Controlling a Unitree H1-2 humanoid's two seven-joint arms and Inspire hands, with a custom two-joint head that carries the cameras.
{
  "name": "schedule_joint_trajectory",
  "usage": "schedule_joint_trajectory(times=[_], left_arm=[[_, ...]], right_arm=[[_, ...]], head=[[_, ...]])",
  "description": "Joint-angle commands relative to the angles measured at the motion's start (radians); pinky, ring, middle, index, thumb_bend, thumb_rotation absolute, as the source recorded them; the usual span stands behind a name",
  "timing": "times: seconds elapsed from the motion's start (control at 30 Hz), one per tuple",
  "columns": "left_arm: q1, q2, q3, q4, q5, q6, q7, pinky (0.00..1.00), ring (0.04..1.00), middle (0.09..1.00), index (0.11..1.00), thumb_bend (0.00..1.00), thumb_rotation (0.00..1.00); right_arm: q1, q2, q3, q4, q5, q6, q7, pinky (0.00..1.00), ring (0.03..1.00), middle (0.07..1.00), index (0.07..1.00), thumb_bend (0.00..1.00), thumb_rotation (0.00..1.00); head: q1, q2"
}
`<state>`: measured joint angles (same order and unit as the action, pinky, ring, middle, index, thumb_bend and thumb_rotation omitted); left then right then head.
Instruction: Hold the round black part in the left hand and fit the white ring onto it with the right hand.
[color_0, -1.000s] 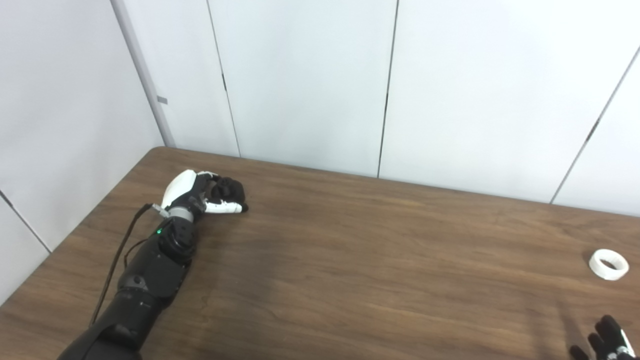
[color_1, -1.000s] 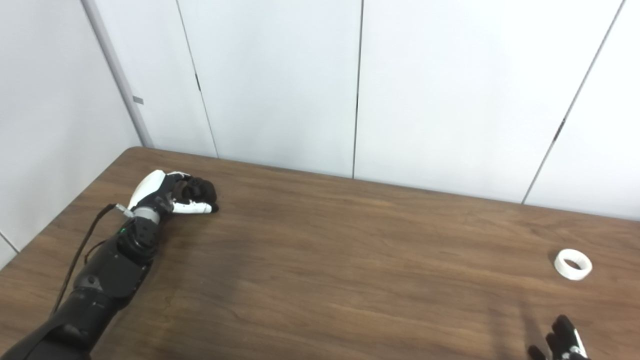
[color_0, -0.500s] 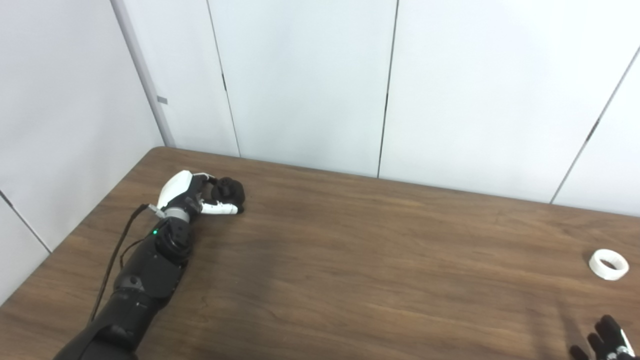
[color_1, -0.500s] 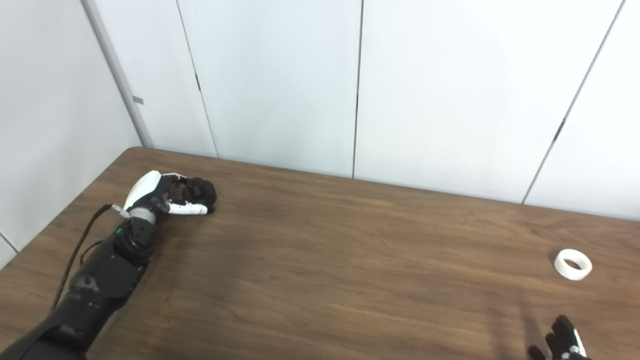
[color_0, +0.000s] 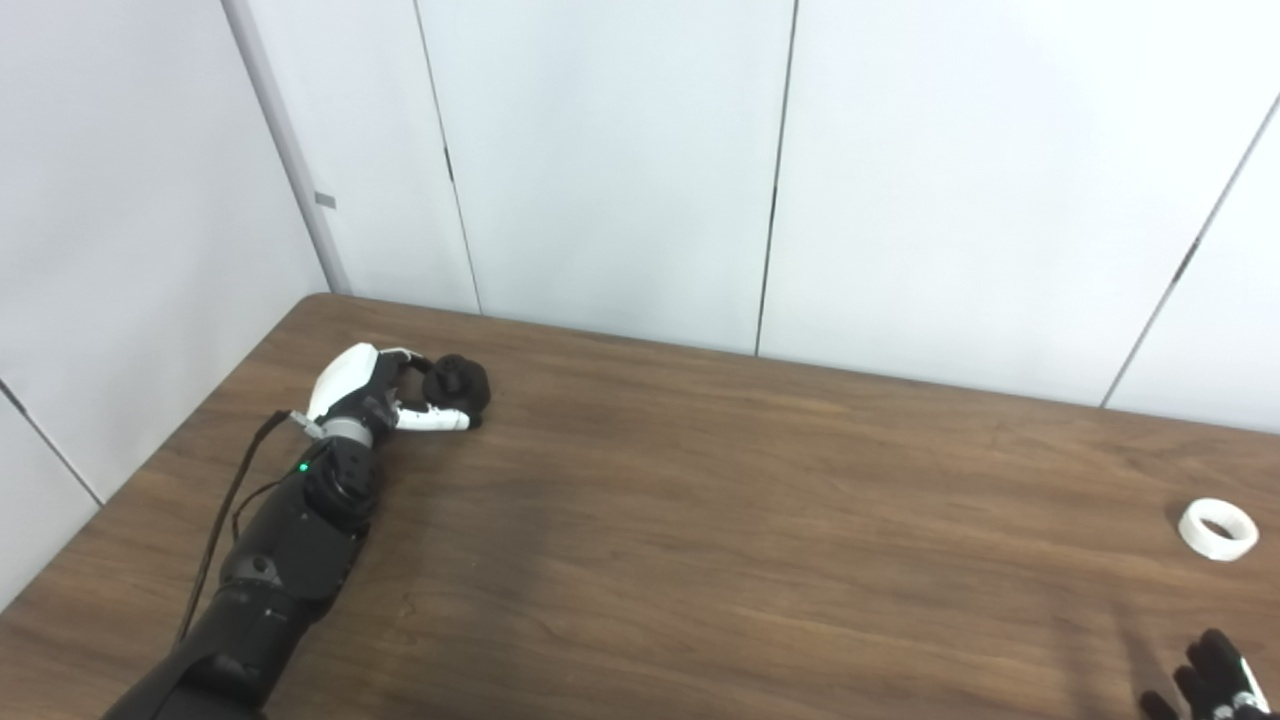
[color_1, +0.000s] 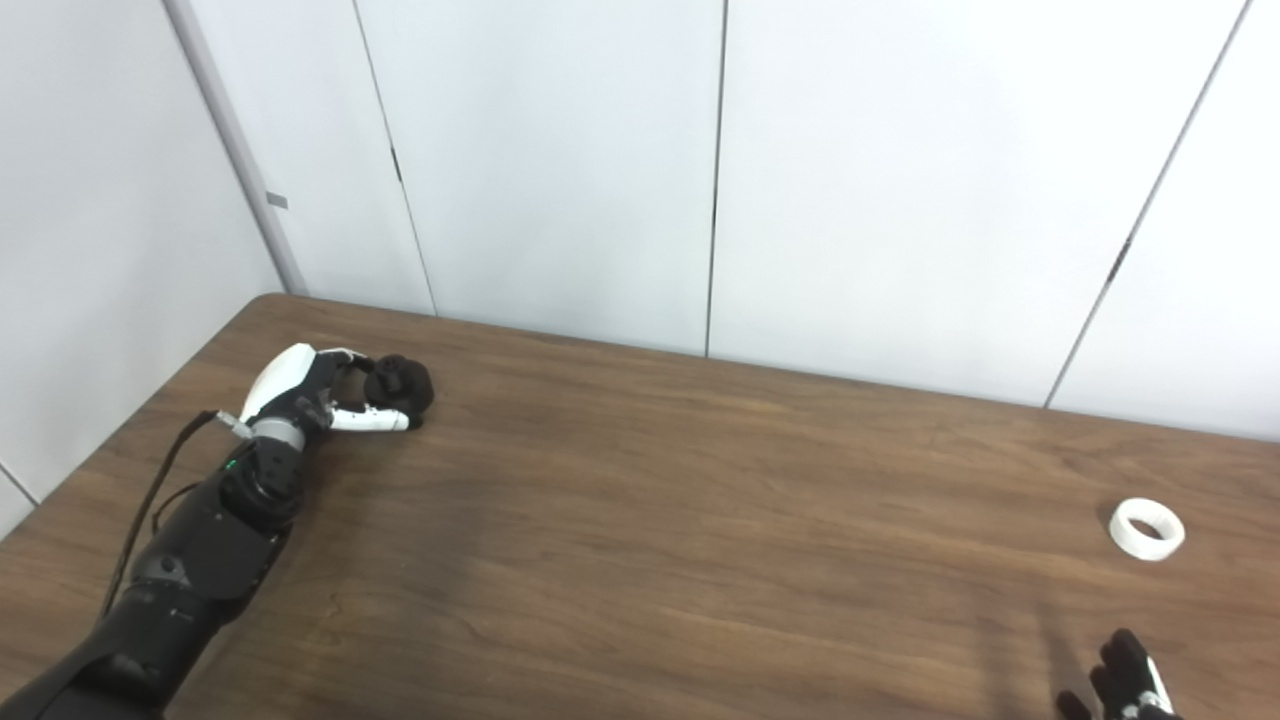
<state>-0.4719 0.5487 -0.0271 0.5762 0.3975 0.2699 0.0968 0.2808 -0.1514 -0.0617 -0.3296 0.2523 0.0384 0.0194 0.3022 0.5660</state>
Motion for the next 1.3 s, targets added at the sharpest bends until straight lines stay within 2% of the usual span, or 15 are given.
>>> schedule_joint_trajectory(times=[0.0, 0.43, 0.6, 0.83, 1.27], left_arm=[[-0.034, 0.032, 0.011, -0.031, 0.001, 0.01, 0.001, 1.0, 0.997, 0.915, 0.754, 1.0, 0.31], [-0.047, 0.019, 0.018, -0.053, -0.021, 0.02, -0.018, 1.0, 1.0, 0.934, 0.78, 0.98, 0.29], [-0.05, 0.018, 0.02, -0.045, -0.025, 0.003, -0.014, 1.0, 1.0, 0.932, 0.778, 0.97, 0.28], [-0.05, 0.019, 0.011, -0.037, -0.019, 0.008, -0.005, 1.0, 1.0, 0.932, 0.775, 0.97, 0.28], [-0.048, 0.02, 0.012, -0.035, -0.025, 0.011, -0.004, 1.0, 1.0, 0.927, 0.776, 0.98, 0.29]], right_arm=[[0.003, 0.009, -0.002, -0.006, 0.001, 0.004, 0.014, 1.0, 0.999, 0.986, 0.958, 0.52, 0.96], [0.004, 0.011, 0.0, -0.008, 0.006, 0.008, 0.016, 1.0, 0.991, 0.979, 0.953, 0.54, 0.95], [0.003, 0.011, 0.001, -0.008, 0.002, 0.006, 0.016, 1.0, 0.994, 0.982, 0.96, 0.53, 0.95], [0.004, 0.013, -0.001, -0.006, 0.005, -0.003, 0.016, 1.0, 0.978, 0.966, 0.948, 0.55, 0.92], [0.007, 0.01, 0.0, -0.013, 0.0, 0.002, 0.016, 1.0, 0.985, 0.97, 0.95, 0.54, 0.94]], head=[[0.001, 0.001], [-0.001, 0.003], [-0.003, 0.003], [-0.004, 0.004], [-0.004, 0.011]])
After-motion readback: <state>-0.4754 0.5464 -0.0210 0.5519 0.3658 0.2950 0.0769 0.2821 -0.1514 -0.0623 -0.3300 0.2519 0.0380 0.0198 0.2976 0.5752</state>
